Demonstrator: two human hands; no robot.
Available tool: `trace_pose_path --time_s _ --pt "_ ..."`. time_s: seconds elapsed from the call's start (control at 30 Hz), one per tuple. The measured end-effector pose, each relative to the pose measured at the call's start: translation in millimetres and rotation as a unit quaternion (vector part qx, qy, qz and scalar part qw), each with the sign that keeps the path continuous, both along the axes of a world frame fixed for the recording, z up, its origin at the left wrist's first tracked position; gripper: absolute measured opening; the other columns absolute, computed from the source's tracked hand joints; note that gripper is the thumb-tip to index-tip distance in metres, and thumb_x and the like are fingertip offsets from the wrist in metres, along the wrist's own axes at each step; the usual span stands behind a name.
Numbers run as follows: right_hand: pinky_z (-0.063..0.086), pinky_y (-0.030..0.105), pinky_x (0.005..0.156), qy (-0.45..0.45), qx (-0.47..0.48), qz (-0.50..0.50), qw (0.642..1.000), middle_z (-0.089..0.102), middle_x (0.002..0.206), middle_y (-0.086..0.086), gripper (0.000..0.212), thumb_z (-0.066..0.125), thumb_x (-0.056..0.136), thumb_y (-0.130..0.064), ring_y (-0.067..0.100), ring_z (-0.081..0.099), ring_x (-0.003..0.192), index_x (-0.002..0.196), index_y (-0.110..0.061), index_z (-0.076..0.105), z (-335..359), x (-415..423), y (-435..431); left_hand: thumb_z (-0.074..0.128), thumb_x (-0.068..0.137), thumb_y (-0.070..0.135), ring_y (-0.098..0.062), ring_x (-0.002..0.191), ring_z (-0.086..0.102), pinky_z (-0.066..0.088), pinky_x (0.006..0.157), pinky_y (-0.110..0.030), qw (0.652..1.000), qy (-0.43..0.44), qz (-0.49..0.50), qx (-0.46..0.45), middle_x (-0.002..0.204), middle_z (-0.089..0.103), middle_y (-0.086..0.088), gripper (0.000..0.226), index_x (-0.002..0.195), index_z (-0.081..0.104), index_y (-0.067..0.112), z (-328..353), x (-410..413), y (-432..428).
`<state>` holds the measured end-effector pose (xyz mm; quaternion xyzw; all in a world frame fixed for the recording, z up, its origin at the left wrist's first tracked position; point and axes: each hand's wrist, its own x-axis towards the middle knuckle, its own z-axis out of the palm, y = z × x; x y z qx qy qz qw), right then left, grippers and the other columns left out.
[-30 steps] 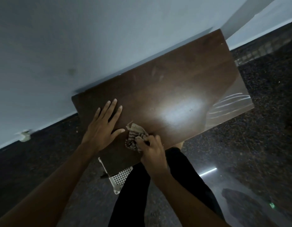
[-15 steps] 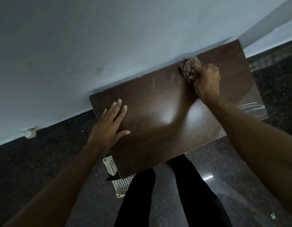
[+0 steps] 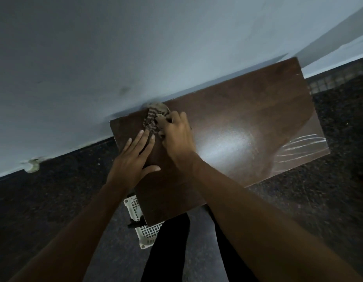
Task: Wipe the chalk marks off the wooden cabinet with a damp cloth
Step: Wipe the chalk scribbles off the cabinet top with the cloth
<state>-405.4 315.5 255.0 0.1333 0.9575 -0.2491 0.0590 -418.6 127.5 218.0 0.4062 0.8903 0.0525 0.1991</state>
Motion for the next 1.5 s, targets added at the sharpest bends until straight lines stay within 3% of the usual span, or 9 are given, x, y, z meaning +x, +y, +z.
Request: trace_pose_path --time_s 0.17,0.3,0.47,0.63,0.83,0.97,1.13,1.33,1.5 --pt "0.051 0.040 0.079 0.000 0.037 0.107 0.994 0.052 0.121 0.014 0.042 0.065 0.091 -0.020 0.032 0.045 0.107 0.132 -0.016 0.059 -1 -5 45 0.033 0.092 0.068 -0.028 0.155 0.015 0.026 0.122 -0.053 1.000 -0.005 0.004 0.016 0.168 0.016 -0.016 0.091 0.159 0.027 0.007 0 1 1" --pt "0.051 0.036 0.076 0.004 0.067 -0.024 0.997 0.057 0.109 0.016 0.038 0.068 0.082 -0.013 0.036 0.053 0.097 0.120 -0.018 0.067 -11 -5 105 0.036 0.091 0.068 -0.026 0.156 0.012 0.024 0.123 -0.049 1.000 0.002 0.008 0.014 0.170 0.011 -0.012 0.091 0.160 0.025 0.009 1 2 0" --pt "0.047 0.047 0.089 -0.017 0.039 -0.130 0.991 0.055 0.117 0.022 0.037 0.063 0.087 -0.006 0.041 0.052 0.105 0.121 -0.020 0.068 -15 -6 139 0.056 0.089 0.061 -0.026 0.156 0.013 0.027 0.123 -0.051 1.000 -0.007 0.021 0.017 0.169 0.011 -0.011 0.093 0.160 0.026 0.010 2 3 2" --pt "0.048 0.029 0.080 -0.018 0.089 -0.200 0.976 0.056 0.112 0.014 0.037 0.059 0.087 -0.002 0.032 0.050 0.101 0.117 -0.020 0.070 -10 -16 111 0.057 0.088 0.060 -0.027 0.155 0.016 0.025 0.122 -0.049 1.000 0.005 0.019 0.017 0.169 0.014 -0.012 0.093 0.159 0.027 0.009 3 3 2" --pt "0.053 0.039 0.077 0.006 0.047 -0.020 0.999 0.064 0.109 0.013 0.029 0.073 0.078 -0.009 0.034 0.054 0.098 0.107 -0.016 0.073 -3 -32 20 0.056 0.088 0.062 -0.029 0.153 0.024 0.029 0.121 -0.051 0.998 0.007 0.025 0.055 0.166 0.024 -0.014 0.088 0.155 0.038 0.007 0 3 0" --pt "0.043 0.037 0.089 -0.008 0.049 0.105 0.993 0.054 0.126 0.006 0.033 0.062 0.089 -0.020 0.031 0.046 0.114 0.122 -0.021 0.065 7 -50 -27 0.043 0.093 0.067 -0.037 0.145 0.038 0.030 0.120 -0.052 0.994 -0.005 0.055 0.090 0.154 0.044 -0.021 0.082 0.143 0.053 0.003 -3 8 -2" --pt "0.045 0.037 0.088 -0.001 0.055 0.163 0.985 0.051 0.128 0.007 0.034 0.053 0.096 -0.022 0.030 0.045 0.117 0.130 -0.023 0.060 0 -50 -2 0.036 0.096 0.066 -0.029 0.153 0.021 0.026 0.122 -0.050 0.996 0.004 0.046 0.082 0.163 0.029 -0.017 0.082 0.150 0.045 0.005 -1 12 -3" --pt "0.049 0.037 0.074 0.021 0.044 0.040 0.998 0.058 0.112 0.012 0.033 0.067 0.087 -0.022 0.036 0.050 0.099 0.119 -0.019 0.069 -6 -12 87 0.045 0.093 0.062 -0.034 0.151 0.029 0.036 0.117 -0.056 0.995 0.014 0.046 0.089 0.164 0.028 -0.018 0.082 0.150 0.046 0.004 7 10 1" --pt "0.054 0.040 0.069 -0.013 0.066 -0.091 0.994 0.057 0.104 0.014 0.026 0.068 0.084 -0.017 0.034 0.059 0.086 0.110 -0.020 0.068 -14 33 201 0.035 0.085 0.082 -0.031 0.149 0.032 0.046 0.108 -0.055 0.996 -0.015 0.079 0.031 0.165 0.027 -0.009 0.097 0.147 0.052 0.010 20 3 8"
